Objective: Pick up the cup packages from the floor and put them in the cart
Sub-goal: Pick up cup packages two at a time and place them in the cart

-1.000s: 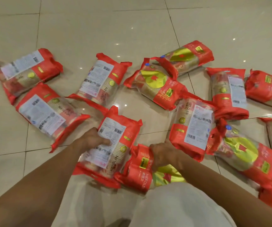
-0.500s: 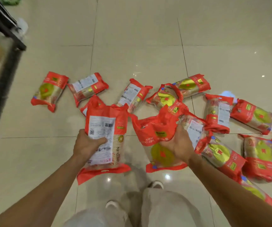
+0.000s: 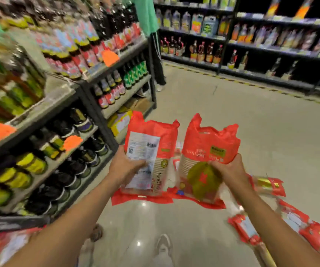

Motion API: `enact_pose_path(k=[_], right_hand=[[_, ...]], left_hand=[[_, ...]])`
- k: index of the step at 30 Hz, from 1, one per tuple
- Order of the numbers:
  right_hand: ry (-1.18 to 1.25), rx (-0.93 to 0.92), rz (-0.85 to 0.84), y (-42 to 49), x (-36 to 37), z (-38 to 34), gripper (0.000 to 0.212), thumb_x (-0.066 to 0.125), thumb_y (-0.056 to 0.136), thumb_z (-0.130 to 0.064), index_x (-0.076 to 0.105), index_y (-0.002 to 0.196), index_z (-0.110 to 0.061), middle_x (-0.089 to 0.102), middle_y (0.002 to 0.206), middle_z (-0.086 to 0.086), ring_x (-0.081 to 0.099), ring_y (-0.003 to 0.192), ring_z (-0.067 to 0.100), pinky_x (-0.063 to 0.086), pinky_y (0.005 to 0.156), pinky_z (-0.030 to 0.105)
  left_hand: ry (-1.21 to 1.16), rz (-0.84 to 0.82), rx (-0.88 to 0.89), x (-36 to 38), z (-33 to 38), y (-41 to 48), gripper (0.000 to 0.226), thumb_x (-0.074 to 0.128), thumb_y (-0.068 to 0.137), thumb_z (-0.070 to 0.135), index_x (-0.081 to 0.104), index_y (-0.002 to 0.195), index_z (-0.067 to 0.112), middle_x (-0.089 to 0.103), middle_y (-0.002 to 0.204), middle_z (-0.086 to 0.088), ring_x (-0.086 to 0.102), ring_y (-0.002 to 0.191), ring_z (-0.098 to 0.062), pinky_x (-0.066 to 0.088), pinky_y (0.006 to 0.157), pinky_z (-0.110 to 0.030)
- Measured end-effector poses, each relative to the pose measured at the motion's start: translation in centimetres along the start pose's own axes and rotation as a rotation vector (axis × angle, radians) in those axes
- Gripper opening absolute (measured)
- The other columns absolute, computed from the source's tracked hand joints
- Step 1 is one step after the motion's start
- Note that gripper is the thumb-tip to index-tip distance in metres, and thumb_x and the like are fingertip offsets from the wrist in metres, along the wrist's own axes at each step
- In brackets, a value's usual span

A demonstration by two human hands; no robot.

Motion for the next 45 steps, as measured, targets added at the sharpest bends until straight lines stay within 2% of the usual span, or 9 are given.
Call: enact_pose_path(k=[14, 18, 22, 25, 28, 31, 34, 38, 45], right_hand=[[0.110, -0.186, -0.572, -30.7, 26.4, -10.2, 0.059, 0.090, 0.066, -0.025, 0.050, 0.109, -0.025, 0.068, 0.105, -0.004, 0.067, 0.094, 0.018, 0.057, 0.085, 0.042], [0.127, -0.137, -0.689, -37.6, 35.8, -8.9, 0.050, 0.088, 0.072, -0.015, 0.050, 0.101, -0.028, 0.067, 0.100, -0.008, 0.065, 0.085, 0.004, 0.049, 0.063, 0.023], [0.015, -0.059, -0.705, -42.9, 46.2, -4.3, 0.063, 0.090, 0.062, -0.028, 0.051, 0.111, -0.025, 0.068, 0.096, -0.009, 0.067, 0.081, 0.007, 0.053, 0.066, 0.028], [-0.106, -0.043, -0.653, -45.2, 54.7, 1.0, 0.065, 0.088, 0.051, -0.035, 0.059, 0.109, -0.034, 0.074, 0.090, -0.013, 0.072, 0.080, 0.005, 0.059, 0.071, 0.036], [-0.178, 0.130, -0.600, -45.9, 61.5, 6.4, 0.061, 0.095, 0.058, -0.022, 0.064, 0.110, -0.021, 0.077, 0.089, -0.007, 0.074, 0.077, 0.010, 0.062, 0.070, 0.033], [-0.250, 0.220, -0.541, -45.3, 66.3, 11.0, 0.051, 0.093, 0.064, -0.018, 0.063, 0.105, -0.022, 0.073, 0.081, -0.011, 0.069, 0.068, 0.006, 0.057, 0.063, 0.025], [-0.320, 0.238, -0.462, -42.7, 69.7, 15.6, 0.043, 0.093, 0.064, -0.020, 0.068, 0.098, -0.022, 0.074, 0.065, -0.013, 0.067, 0.056, 0.001, 0.051, 0.050, 0.018], [-0.368, 0.330, -0.412, -39.3, 72.7, 21.1, 0.033, 0.089, 0.061, -0.033, 0.076, 0.089, -0.021, 0.078, 0.073, -0.003, 0.075, 0.070, 0.018, 0.063, 0.075, 0.046], [-0.445, 0.337, -0.308, -37.1, 71.7, 23.4, 0.026, 0.085, 0.079, -0.020, 0.061, 0.071, -0.027, 0.067, 0.068, -0.009, 0.064, 0.067, 0.011, 0.056, 0.074, 0.037]], left_hand=[[0.027, 0.500, -0.179, -39.5, -14.9, -24.3, 0.069, 0.090, 0.044, 0.035, 0.069, 0.106, 0.012, 0.079, 0.092, -0.008, 0.078, 0.080, -0.025, 0.065, 0.067, -0.050], [0.023, 0.524, -0.294, -46.9, -22.9, -27.0, 0.069, 0.090, 0.044, 0.042, 0.069, 0.105, 0.016, 0.080, 0.090, -0.001, 0.078, 0.079, -0.022, 0.064, 0.074, -0.047], [-0.016, 0.494, -0.401, -52.7, -34.2, -26.4, 0.053, 0.093, 0.052, 0.031, 0.067, 0.097, 0.018, 0.078, 0.086, -0.003, 0.076, 0.077, -0.026, 0.062, 0.076, -0.047], [-0.055, 0.438, -0.475, -55.7, -42.2, -24.6, 0.043, 0.093, 0.057, 0.017, 0.071, 0.093, 0.009, 0.078, 0.081, -0.015, 0.075, 0.069, -0.028, 0.062, 0.067, -0.040], [-0.023, 0.366, -0.582, -57.5, -51.1, -22.6, 0.030, 0.092, 0.058, 0.015, 0.071, 0.080, 0.012, 0.077, 0.070, -0.011, 0.067, 0.050, -0.009, 0.054, 0.052, -0.023], [0.063, 0.285, -0.653, -58.7, -59.4, -18.7, 0.070, 0.085, 0.039, 0.057, 0.071, 0.093, 0.015, 0.079, 0.084, -0.004, 0.073, 0.073, -0.019, 0.059, 0.071, -0.036], [0.151, 0.207, -0.696, -58.0, -65.2, -14.2, 0.065, 0.080, 0.043, 0.055, 0.067, 0.092, 0.013, 0.073, 0.081, -0.006, 0.070, 0.076, -0.026, 0.049, 0.067, -0.035], [0.235, 0.124, -0.741, -56.1, -71.1, -8.3, 0.075, 0.087, 0.044, 0.059, 0.067, 0.093, 0.005, 0.074, 0.087, -0.015, 0.068, 0.081, -0.031, 0.044, 0.066, -0.034], [0.275, 0.070, -0.711, -53.9, -75.5, -4.3, 0.092, 0.073, 0.042, 0.067, 0.062, 0.116, 0.012, 0.074, 0.105, -0.012, 0.070, 0.097, -0.036, 0.055, 0.084, -0.042]])
Point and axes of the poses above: each hand's wrist, its own y-axis towards the middle knuckle, its own x-axis out of the palm, z = x × y, the point moved 4 cm from there along y, towards the middle knuckle
